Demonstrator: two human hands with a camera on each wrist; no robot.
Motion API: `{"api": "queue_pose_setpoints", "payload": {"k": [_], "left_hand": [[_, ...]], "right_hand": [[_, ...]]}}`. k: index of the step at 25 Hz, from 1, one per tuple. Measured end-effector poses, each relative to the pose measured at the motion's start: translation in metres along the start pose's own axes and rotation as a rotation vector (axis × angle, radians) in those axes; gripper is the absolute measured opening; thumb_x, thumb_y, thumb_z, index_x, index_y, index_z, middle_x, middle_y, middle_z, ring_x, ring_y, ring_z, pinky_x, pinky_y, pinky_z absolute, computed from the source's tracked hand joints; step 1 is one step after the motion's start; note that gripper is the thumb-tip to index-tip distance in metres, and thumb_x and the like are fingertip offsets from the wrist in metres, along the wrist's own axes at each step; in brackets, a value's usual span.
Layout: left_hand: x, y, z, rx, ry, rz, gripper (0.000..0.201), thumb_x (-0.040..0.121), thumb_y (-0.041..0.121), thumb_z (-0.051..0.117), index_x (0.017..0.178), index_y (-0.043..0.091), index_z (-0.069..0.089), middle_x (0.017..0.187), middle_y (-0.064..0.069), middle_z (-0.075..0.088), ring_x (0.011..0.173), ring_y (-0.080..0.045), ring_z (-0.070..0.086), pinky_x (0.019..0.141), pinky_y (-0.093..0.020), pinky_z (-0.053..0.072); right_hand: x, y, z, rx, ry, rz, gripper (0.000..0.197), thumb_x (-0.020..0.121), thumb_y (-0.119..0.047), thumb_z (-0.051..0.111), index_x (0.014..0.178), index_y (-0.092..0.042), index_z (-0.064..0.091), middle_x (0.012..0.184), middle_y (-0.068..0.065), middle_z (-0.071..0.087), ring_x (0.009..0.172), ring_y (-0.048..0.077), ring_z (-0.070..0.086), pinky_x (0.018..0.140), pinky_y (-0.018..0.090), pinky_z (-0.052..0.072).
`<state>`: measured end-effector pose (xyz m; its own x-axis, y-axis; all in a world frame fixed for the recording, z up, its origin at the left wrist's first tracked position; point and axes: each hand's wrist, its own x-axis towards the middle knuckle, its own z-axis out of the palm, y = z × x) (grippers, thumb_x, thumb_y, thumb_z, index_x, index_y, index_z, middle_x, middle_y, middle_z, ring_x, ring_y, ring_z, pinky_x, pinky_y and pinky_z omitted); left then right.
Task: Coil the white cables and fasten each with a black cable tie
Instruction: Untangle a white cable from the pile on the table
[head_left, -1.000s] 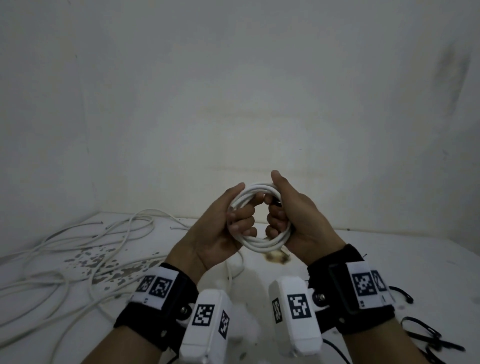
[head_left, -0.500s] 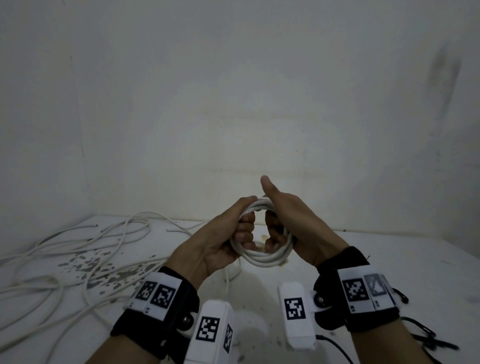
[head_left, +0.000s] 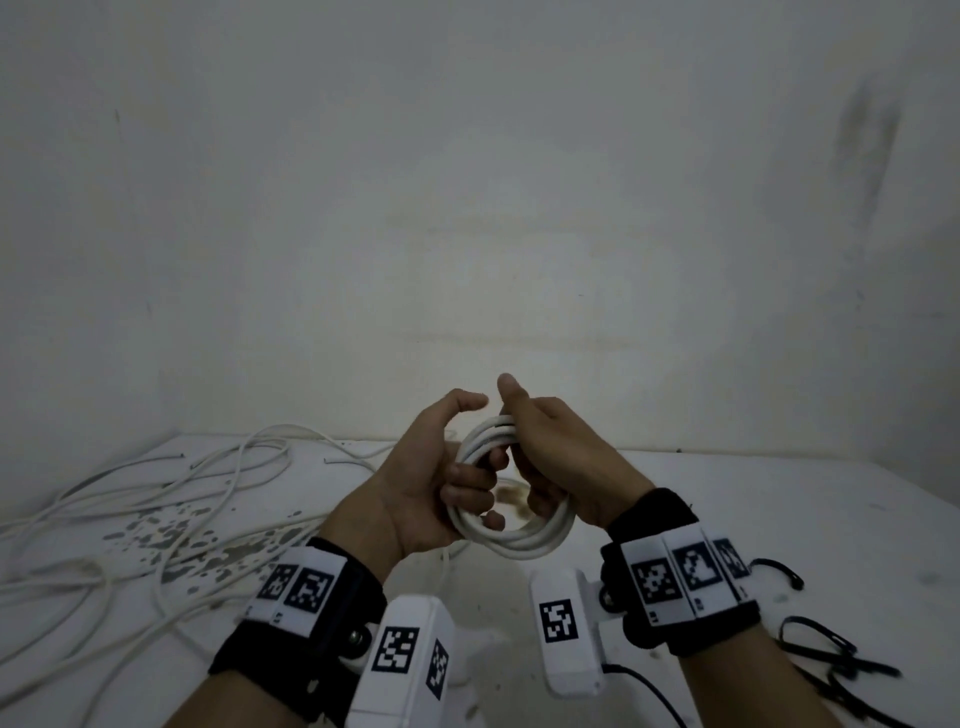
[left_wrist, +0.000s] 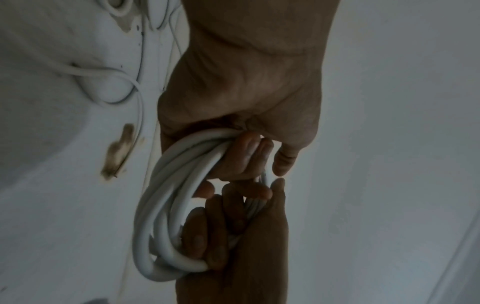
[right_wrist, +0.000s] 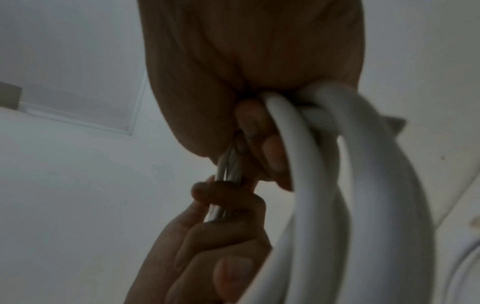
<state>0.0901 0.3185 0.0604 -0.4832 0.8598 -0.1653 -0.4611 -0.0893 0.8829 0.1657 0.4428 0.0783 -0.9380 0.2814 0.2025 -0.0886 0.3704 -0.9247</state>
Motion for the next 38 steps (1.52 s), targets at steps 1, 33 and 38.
{"api": "queue_pose_setpoints", "payload": {"k": [1,33,38], "left_hand": [[0.002,-0.002,-0.002,-0.004,0.013,-0.015,0.054,0.080,0.057,0.056,0.057,0.009,0.052,0.036,0.006,0.023,0.030,-0.010,0.020,0.054,-0.027,0.035],[0.084,-0.086,0.119,0.073,0.245,0.007,0.047,0.092,0.041,0.055,0.053,0.018,0.043,0.045,0.005,0.023,0.036,-0.011,0.017,0.048,-0.026,0.025],[0.076,-0.079,0.116,0.052,0.251,0.053,0.046,0.089,0.039,0.057,0.051,0.019,0.040,0.042,0.006,0.022,0.033,-0.011,0.017,0.049,-0.026,0.023]], "right_hand": [[0.001,0.001,0.001,-0.012,0.004,0.016,0.059,0.100,-0.063,0.030,0.078,-0.010,0.045,0.049,0.000,0.027,0.035,0.014,0.024,0.038,0.020,0.029],[-0.101,0.033,-0.174,0.195,0.249,0.113,0.010,0.093,0.003,0.061,0.101,0.007,0.062,0.084,0.021,0.072,0.053,0.020,0.060,0.045,0.025,0.046],[-0.110,0.020,-0.140,0.017,0.195,0.010,0.007,0.088,-0.008,0.072,0.089,-0.004,0.066,0.091,0.020,0.073,0.067,0.026,0.070,0.056,0.032,0.055]]}}
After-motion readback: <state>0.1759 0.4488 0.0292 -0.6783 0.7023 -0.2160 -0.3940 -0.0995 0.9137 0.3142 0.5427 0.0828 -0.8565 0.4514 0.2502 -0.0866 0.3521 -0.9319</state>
